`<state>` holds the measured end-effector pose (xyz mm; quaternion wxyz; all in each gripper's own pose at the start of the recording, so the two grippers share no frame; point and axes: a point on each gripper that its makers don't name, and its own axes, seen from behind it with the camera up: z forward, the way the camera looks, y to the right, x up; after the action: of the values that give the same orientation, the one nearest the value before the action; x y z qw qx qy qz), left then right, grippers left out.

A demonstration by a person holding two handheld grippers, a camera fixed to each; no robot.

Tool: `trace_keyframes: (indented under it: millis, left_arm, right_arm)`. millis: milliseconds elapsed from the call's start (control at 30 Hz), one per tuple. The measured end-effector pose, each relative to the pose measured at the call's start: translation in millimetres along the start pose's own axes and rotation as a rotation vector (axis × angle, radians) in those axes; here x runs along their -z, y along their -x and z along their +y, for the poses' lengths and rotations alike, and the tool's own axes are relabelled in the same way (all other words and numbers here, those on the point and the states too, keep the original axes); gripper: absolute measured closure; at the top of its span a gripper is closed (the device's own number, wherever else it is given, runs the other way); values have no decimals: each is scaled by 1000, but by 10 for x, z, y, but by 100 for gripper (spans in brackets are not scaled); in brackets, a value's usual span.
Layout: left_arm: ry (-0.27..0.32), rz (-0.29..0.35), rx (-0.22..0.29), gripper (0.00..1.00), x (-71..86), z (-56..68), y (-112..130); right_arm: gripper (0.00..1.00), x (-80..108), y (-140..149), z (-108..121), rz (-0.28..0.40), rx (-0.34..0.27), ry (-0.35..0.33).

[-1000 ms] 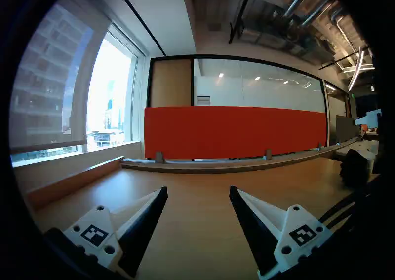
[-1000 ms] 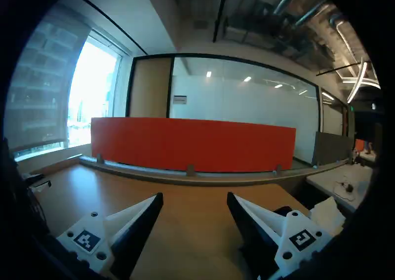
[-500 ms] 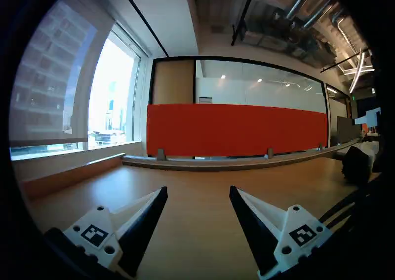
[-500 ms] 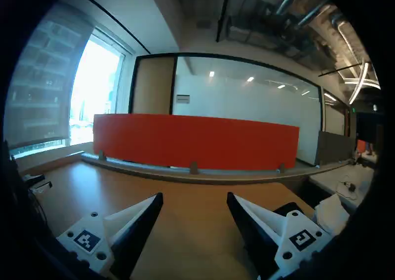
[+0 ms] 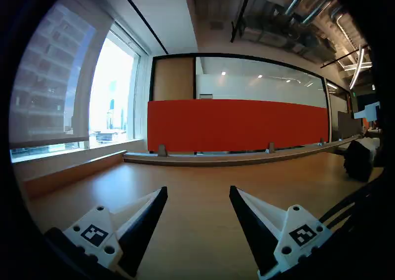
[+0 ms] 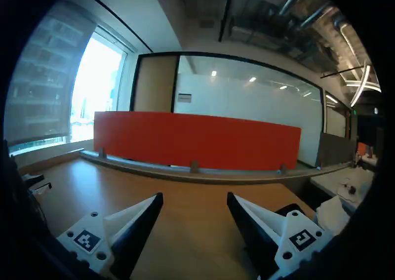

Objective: Fold towel

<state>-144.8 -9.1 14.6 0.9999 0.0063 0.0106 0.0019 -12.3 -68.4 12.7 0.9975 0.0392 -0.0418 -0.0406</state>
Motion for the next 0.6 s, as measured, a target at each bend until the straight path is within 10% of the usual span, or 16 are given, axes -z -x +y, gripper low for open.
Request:
trace_keyframes:
  millis: [600]
  left_arm:
    - [0,-2,-3,7,-8,-3,6]
  right_arm:
    - [0,-7,-63,276,47,3,38]
